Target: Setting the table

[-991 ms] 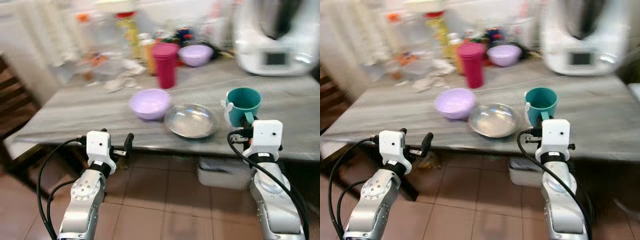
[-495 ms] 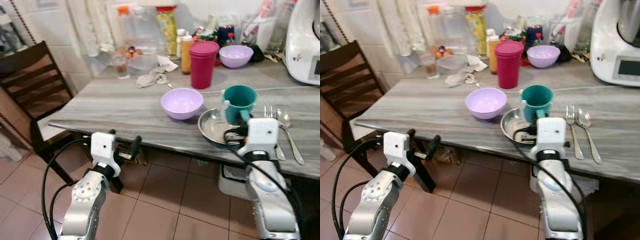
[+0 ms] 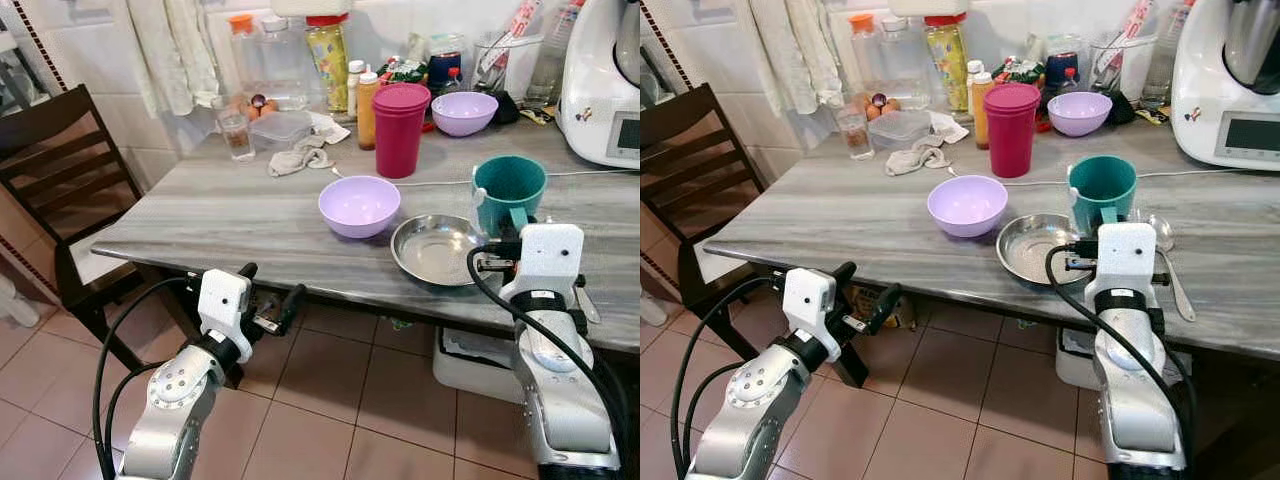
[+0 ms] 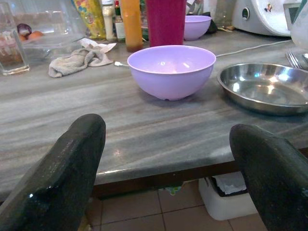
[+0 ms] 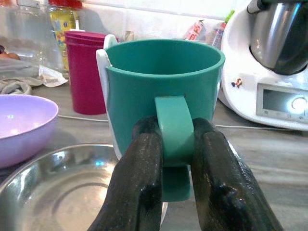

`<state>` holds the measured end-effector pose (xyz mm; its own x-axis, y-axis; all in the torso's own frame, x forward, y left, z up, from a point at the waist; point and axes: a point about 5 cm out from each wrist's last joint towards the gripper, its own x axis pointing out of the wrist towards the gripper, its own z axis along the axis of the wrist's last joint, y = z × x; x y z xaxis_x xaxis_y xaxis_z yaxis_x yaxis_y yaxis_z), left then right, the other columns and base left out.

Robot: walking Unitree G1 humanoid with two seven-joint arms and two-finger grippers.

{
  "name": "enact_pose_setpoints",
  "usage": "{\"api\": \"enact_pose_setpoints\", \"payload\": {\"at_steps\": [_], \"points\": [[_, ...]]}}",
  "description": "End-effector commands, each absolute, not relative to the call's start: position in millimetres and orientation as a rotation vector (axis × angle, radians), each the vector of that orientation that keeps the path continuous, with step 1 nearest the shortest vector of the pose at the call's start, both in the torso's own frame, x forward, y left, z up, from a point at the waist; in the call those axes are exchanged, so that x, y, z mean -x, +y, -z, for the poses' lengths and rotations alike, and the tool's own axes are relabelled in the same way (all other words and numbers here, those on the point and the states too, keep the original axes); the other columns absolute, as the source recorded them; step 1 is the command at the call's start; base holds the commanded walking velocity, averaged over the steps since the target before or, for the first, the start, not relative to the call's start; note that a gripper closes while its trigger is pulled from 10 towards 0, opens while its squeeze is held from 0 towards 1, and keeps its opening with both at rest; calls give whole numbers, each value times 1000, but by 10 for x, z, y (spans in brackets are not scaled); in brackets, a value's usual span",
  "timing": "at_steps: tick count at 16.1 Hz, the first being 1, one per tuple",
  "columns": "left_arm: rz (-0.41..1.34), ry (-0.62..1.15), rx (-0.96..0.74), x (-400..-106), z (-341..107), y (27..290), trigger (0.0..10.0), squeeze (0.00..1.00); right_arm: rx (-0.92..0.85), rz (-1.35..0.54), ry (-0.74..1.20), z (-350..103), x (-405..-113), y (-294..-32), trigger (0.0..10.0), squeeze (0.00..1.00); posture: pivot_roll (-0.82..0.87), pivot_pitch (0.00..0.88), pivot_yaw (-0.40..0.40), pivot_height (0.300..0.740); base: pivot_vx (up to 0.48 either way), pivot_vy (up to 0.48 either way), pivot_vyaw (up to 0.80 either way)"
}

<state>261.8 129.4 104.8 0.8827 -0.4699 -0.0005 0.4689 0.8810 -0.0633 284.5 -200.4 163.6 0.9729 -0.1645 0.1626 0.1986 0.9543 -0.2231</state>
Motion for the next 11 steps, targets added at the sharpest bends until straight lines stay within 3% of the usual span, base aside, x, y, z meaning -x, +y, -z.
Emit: {"api": "enact_pose_setpoints", "payload": {"at_steps": [1,8,11], "points": [[487,6,74,-2639,-1089,1308,10000,0,228,183,-153,-1668,-2862,-1973,10000,0,-201,2,116,740,0,0,-769],[542,0,81,-2606,-1100,1281,10000,0,220,187,-150,-1651,-2841,-1958,10000,0,-210,6,123,740,0,0,-689],[552,2,83,-2610,-1099,1272,10000,0,215,186,-149,-1645,-2838,-1950,10000,0,-210,8,124,740,258,0,-175]]}}
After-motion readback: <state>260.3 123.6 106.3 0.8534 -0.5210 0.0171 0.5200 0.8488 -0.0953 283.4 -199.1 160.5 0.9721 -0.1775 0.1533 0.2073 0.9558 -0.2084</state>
